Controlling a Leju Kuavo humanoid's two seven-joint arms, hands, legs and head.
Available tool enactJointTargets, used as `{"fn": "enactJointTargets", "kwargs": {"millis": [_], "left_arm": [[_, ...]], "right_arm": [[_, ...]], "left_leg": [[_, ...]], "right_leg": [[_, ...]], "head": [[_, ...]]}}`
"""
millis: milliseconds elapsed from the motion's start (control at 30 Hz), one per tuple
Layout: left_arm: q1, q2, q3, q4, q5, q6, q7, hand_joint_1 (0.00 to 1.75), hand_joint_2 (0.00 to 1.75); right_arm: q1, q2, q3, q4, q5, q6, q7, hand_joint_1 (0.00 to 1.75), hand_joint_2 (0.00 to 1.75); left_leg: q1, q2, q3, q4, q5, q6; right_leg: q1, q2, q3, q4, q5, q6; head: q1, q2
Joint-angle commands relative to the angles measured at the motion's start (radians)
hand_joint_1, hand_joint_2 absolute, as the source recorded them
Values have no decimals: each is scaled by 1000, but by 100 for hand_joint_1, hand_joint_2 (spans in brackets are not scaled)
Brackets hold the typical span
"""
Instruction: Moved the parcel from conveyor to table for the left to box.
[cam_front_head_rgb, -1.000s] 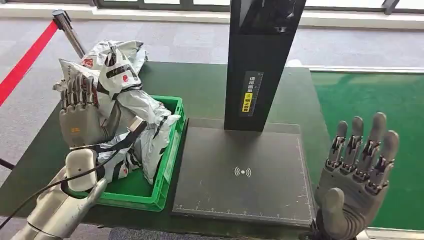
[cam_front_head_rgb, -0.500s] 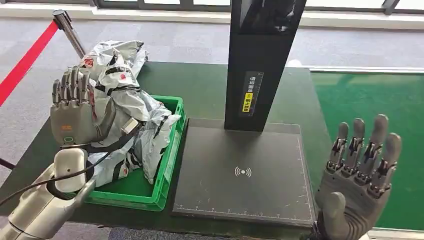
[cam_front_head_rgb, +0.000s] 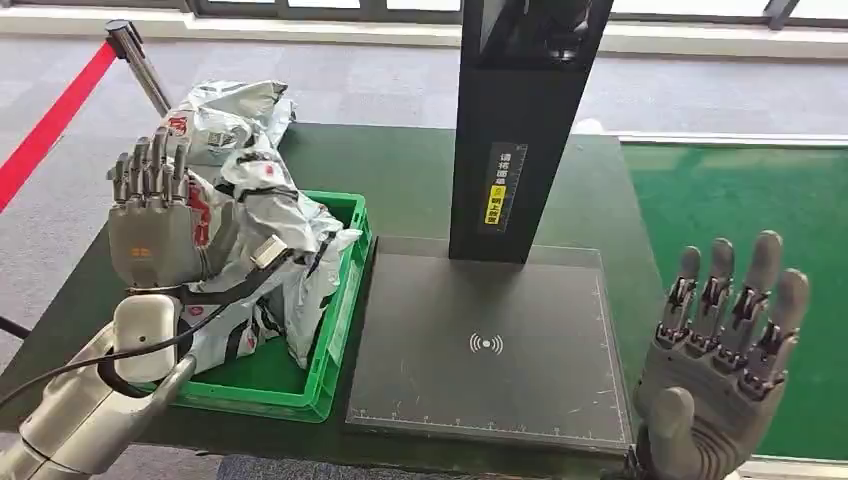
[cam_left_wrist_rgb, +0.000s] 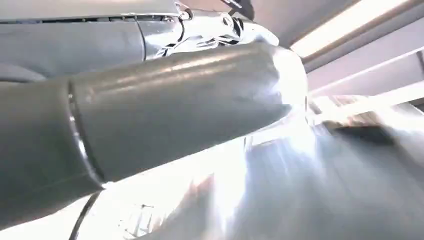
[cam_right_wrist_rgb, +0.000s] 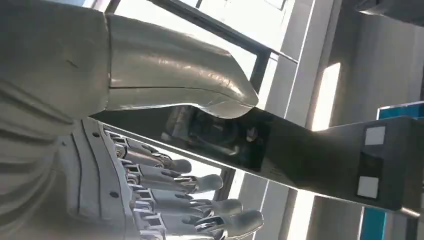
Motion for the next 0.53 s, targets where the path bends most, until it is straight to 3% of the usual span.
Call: {"fn": "enactJointTargets", "kwargs": {"millis": [33,100,300,533], "left_arm": [[-56,-178,-181,154,-57,53,27,0,0],[-24,-202,-156,110,-57,64,6,0,0],[32,-178,-89,-76,-57,155,-20,0,0],[49,-177,-71,-93,-57,161,-41,0,0]], "right_arm": [[22,-1,-16,-20,15,-32,2,0,175],[29,2,-17,-28,22,-42,2,0,175],[45,5,-16,-39,31,-50,2,0,175],[52,0,-15,-37,27,-49,2,0,175]], "left_leg": [[-1,-7,2,-3,1,1],[0,-8,3,-3,2,1],[0,-2,1,-1,-1,1],[-1,-1,0,0,-1,1]], "right_leg": [[-1,-5,4,-2,-1,1],[-1,-6,6,-5,0,1],[-1,-1,3,-2,0,0],[0,0,1,-1,0,0]], "head": [[0,0],[0,0],[0,0],[0,0]]}}
